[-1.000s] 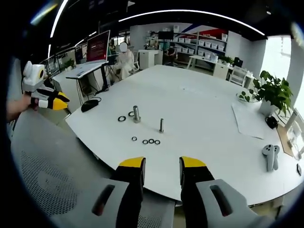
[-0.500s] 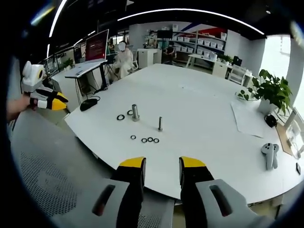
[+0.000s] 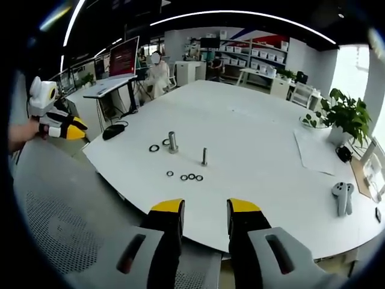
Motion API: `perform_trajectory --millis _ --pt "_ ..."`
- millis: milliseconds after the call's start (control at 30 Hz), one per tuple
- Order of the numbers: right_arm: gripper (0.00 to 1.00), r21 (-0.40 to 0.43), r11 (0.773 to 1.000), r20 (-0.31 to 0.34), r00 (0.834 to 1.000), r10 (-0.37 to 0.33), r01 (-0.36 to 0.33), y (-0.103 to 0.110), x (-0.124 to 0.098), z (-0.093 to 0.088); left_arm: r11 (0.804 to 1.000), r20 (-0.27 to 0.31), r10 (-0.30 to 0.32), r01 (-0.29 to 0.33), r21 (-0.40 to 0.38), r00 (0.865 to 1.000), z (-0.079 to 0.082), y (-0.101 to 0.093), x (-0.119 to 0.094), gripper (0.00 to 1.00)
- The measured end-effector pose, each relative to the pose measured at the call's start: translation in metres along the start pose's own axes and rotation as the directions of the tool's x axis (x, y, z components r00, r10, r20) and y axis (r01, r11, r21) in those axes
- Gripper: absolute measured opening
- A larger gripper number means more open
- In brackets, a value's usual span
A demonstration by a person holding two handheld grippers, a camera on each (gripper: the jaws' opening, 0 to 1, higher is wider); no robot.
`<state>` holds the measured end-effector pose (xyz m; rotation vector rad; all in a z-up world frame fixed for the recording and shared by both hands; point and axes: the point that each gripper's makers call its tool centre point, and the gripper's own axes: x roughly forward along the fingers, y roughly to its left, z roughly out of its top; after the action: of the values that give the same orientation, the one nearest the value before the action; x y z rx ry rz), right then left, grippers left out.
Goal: Place the washer onto the threaded stud by aligning its center hole with the stud, sliding it down to the base, and recovering from edge contact or off-axis alignment until the washer reaches the visible bottom stop.
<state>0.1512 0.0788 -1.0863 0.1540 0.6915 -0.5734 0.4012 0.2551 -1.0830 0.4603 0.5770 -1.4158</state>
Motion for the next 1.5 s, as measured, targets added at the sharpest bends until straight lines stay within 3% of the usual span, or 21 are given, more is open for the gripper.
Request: perform_trajectory --millis 967,1100,1300,1500 --pt "0.33 -0.024 0.998 -0.012 0.999 0.050 -0.050 0.006 0.004 -0.002 1.000 0.002 0.009 -0.009 -0.010 1.000 0.002 -0.001 -0.001 0.19" --pt "0.33 -0.024 0.998 -0.020 0.998 0.057 -0.057 0.007 0.005 -0.004 0.999 -0.014 0.037 -0.036 0.035 0.999 -0.001 0.002 -0.001 0.19" --pt "0.33 -0.016 0.998 -0.013 0.998 0.062 -0.063 0.009 0.005 -0.002 0.999 -0.022 0.042 -0.041 0.027 0.999 -0.004 0.006 0.001 0.18" --pt "0.33 -0.019 0.997 -0.010 0.997 0.078 -0.078 0.011 0.006 -0.002 0.999 0.008 0.031 -0.031 0.028 0.999 0.003 0.004 -0.002 0.17"
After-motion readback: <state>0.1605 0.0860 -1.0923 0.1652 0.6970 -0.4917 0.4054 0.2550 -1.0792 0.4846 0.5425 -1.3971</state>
